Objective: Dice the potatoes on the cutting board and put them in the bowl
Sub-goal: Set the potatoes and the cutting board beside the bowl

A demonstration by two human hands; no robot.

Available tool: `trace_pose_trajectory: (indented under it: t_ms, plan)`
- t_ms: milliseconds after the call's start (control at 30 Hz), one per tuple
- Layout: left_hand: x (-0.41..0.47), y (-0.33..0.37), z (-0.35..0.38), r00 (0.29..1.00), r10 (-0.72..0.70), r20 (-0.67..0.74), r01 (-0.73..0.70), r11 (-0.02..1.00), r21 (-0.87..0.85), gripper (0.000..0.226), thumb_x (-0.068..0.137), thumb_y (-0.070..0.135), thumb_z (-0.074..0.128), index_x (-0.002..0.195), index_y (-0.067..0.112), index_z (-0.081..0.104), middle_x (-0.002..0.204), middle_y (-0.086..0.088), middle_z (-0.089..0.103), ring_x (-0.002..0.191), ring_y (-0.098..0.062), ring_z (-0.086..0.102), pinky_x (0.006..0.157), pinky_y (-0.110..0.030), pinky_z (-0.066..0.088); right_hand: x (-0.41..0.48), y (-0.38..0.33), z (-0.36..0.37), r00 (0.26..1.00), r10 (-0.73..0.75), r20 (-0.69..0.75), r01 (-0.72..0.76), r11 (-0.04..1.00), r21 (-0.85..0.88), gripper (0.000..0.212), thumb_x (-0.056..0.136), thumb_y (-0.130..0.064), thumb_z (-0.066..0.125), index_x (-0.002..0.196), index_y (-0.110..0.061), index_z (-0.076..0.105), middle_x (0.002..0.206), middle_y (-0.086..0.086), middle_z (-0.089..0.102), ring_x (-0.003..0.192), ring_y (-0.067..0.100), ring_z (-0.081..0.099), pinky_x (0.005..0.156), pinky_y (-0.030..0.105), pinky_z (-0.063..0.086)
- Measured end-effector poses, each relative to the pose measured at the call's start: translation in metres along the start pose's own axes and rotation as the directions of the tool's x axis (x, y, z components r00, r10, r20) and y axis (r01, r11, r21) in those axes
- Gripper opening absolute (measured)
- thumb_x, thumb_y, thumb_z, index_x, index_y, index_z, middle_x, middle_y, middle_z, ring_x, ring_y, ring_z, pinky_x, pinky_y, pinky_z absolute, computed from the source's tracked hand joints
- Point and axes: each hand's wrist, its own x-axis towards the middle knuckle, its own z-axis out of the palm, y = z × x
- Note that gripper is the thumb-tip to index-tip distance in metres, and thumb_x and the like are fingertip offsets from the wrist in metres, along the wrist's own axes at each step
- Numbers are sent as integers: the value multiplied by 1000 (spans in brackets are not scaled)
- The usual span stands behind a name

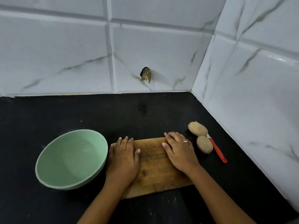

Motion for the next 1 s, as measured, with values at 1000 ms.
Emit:
trace_pose_trajectory:
  t_ms: [1000]
  plan:
    - [-113,56,-38,981,190,31,-191,981,18,40,98,40,39,130,23,54,140,-1,46,128,-24,43,111,-54,25,-101,67,-55,957,218,-191,-166,952,256,49,89,-36,56,136,-21,53,142,13,47,128,30,46,105,39,39]
